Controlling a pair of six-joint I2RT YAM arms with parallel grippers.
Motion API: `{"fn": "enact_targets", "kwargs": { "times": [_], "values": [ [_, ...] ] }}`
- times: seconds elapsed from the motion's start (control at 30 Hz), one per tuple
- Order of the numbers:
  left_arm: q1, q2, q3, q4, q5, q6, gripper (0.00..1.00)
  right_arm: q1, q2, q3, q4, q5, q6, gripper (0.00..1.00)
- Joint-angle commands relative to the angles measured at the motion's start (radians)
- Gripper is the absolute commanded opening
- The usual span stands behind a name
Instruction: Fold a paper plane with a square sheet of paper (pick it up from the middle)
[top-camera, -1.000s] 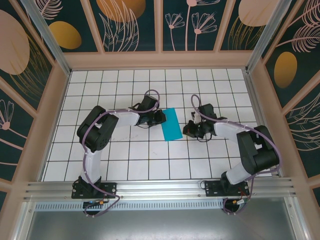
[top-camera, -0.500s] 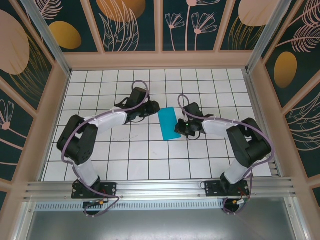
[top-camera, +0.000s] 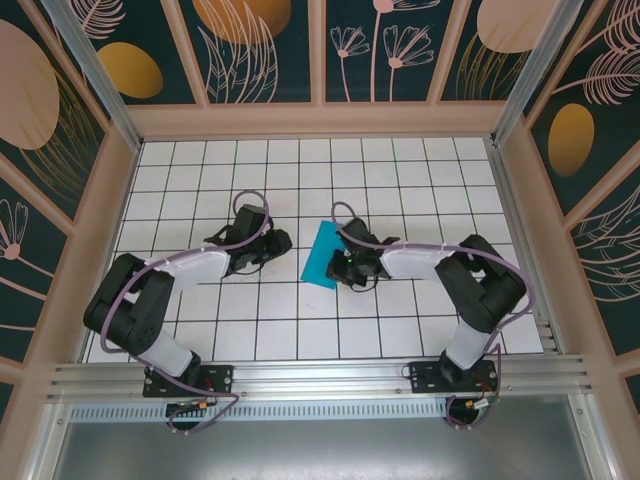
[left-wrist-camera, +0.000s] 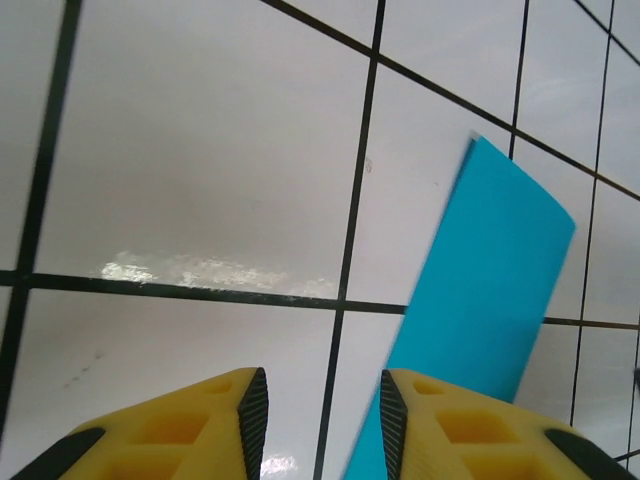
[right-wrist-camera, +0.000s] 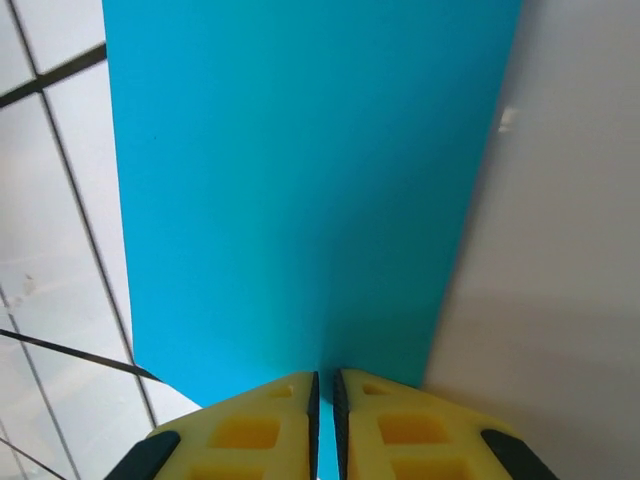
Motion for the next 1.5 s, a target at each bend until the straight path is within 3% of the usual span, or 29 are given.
{"fn": "enact_targets", "kwargs": {
  "times": [0.0, 0.1, 0.23, 0.47, 0.93, 1.2, 1.47],
  "values": [
    [0.006, -0.064, -0.035, 0.021, -0.034, -0.009, 0.37, 0.030, 0.095, 0.080, 0.039, 0.049, 0.075, 0.15],
    [0.005, -0.111, -0.068, 0.004, -0.059, -0.010, 0.38, 0.040, 0.173, 0.180, -0.020, 0.115, 0.059, 0.15],
    [0.005, -0.168, -0.106, -0.020, -0.093, -0.027, 0.39, 0.036, 0.244, 0.264, -0.001, 0.094, 0.056, 0.11],
    [0.006, -0.234, -0.130, -0.022, -0.092, -0.036, 0.40, -0.025, 0.167, 0.342, 0.004, 0.065, -0.067, 0.11],
    [0.000, -0.142, -0.046, 0.053, 0.027, -0.028, 0.37, -0.148, 0.434, 0.633, -0.199, 0.114, -0.233, 0.07],
    [-0.035, -0.092, -0.005, 0.057, 0.055, -0.025, 0.35, -0.153, 0.377, 0.555, -0.236, 0.216, -0.181, 0.07],
    [-0.094, -0.043, -0.007, 0.105, 0.079, -0.057, 0.32, -0.139, 0.160, 0.269, -0.165, 0.205, -0.064, 0.07]
  ]
}}
